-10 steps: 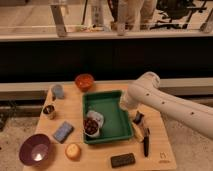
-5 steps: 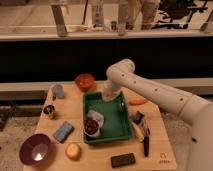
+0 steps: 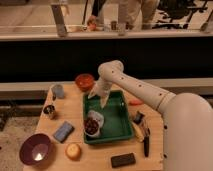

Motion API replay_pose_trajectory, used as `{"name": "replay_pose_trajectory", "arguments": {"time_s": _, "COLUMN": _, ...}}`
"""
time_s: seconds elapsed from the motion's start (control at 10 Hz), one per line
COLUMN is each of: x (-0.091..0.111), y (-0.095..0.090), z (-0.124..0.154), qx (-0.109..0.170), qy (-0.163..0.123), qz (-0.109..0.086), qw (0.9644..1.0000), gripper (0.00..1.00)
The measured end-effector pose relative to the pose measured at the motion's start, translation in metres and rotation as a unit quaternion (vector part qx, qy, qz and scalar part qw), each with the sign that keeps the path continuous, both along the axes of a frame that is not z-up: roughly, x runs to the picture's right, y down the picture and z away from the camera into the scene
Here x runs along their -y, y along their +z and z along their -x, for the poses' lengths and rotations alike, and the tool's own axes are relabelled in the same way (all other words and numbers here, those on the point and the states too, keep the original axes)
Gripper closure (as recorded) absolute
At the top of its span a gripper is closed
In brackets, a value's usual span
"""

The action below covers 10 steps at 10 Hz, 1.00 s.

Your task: Place towel in purple bowl

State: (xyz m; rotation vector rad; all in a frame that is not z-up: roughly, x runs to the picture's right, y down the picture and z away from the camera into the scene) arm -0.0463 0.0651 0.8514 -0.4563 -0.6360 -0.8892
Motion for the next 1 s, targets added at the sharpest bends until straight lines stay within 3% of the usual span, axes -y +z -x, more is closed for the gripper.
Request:
{"name": "replay_pose_trajectory", "arguments": {"time_s": 0.4, "x": -0.041, "y": -0.028, "z": 0.008, "qx": -0.004, "qy": -0.048, "qz": 0.034, "qw": 0.9982, "gripper": 0.2}}
{"name": "replay_pose_trajectory", "arguments": {"time_s": 0.7, "x": -0.069, "y": -0.009, "z": 0.0, "qx": -0.011, "qy": -0.045, "qz": 0.074, "qw": 0.9962, "gripper": 0.2}}
{"name": "replay_pose_trajectory", "arguments": {"time_s": 1.0, "x": -0.097, "y": 0.017, "z": -0.023, "qx": -0.041, "qy": -0.011, "qz": 0.105, "qw": 0.9936, "gripper": 0.2}}
